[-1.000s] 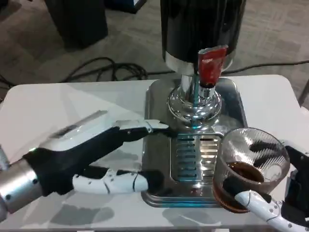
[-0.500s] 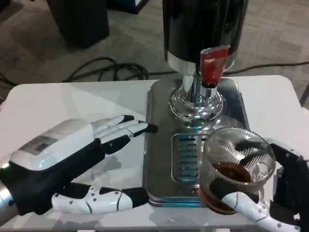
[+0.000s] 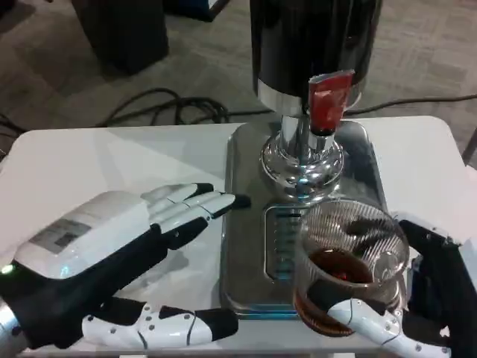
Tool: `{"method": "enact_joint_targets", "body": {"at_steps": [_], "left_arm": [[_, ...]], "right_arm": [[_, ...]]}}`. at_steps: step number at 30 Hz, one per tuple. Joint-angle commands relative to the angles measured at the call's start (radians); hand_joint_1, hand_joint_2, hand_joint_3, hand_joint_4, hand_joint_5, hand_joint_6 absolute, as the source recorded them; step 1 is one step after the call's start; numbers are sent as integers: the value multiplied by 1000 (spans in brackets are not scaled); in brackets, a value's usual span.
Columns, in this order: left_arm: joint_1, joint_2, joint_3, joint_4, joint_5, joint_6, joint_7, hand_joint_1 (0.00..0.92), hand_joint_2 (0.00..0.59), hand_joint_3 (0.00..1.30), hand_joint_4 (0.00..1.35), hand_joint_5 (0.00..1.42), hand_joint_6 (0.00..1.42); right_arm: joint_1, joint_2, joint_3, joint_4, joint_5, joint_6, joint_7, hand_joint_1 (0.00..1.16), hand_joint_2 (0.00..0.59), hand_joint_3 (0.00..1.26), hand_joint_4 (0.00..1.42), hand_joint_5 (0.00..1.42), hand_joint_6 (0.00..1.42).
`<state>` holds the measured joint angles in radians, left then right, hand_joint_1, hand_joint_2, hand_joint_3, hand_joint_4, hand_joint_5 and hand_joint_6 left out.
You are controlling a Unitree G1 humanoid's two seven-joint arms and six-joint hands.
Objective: Grasp the cup under the faucet to collect the drink, then remove the cup.
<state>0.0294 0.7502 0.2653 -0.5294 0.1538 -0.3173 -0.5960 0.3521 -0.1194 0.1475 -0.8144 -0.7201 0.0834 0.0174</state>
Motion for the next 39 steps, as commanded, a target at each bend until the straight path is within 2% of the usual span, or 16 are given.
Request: {"method": "enact_joint_targets", "body": {"at_steps": [1,15,28,39], "left_arm": [[30,-10,21,-44,0,10,15,141,144,64,0,0,0],[121,-17,84,-69,-16,14,5,139,137,64,0,0,0],[128,-11,60,-45,-14,2,1,92,129,64,0,0,0],[136,-14,37,-39,2,6,3,62,122,64,0,0,0]], "right_arm": [[-15,15,14,-32,-7,-14,5,319,114,865,1126,1340,1424],[-66,32,47,-1,-50,-4,19,331,130,858,1126,1341,1424],[-102,42,20,43,-75,-18,-17,455,181,856,1121,1340,1424],[-122,41,25,66,-73,-29,-23,491,153,864,1125,1339,1424]]}}
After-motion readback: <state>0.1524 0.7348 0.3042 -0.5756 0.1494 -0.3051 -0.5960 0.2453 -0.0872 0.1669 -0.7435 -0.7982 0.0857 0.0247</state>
